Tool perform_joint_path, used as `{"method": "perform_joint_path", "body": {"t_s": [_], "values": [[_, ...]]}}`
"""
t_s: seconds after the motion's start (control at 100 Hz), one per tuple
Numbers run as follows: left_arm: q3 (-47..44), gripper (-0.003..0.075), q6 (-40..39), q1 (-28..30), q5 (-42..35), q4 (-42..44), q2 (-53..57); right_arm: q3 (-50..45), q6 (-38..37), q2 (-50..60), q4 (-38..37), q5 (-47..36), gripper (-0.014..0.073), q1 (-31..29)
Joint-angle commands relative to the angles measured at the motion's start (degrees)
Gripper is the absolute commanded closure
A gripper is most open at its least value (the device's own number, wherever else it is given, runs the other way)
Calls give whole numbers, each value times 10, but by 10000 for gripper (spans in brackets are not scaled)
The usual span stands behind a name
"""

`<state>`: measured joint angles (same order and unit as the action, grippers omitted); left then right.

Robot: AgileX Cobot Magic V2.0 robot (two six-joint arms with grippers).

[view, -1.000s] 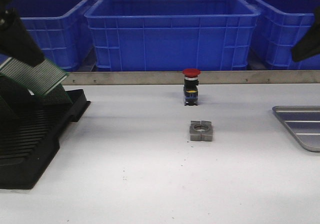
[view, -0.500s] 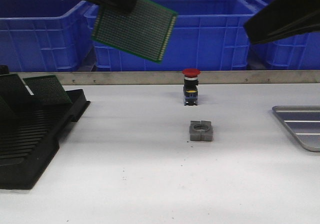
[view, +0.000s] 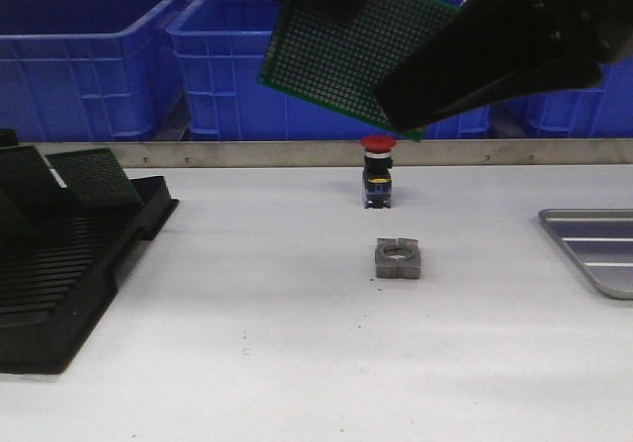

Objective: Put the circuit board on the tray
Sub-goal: 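Lower the board held by the right gripper onto the silver tray and release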

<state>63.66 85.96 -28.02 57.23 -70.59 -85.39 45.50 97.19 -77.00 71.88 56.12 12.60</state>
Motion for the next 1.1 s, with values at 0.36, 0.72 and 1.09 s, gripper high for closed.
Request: {"method": "perform_joint_path", "body": {"t_s": [0.36,0.72,1.09], "values": [[19,531,0,-4,7,-45,21,18,7,17,26,47,662,1],[19,214,0,-4,-37,-30,21,4,-131,17,-69,0,662,1],[19,215,0,-4,-35,-29,21,-53,-303,17,-101,-268,662,-2]]}}
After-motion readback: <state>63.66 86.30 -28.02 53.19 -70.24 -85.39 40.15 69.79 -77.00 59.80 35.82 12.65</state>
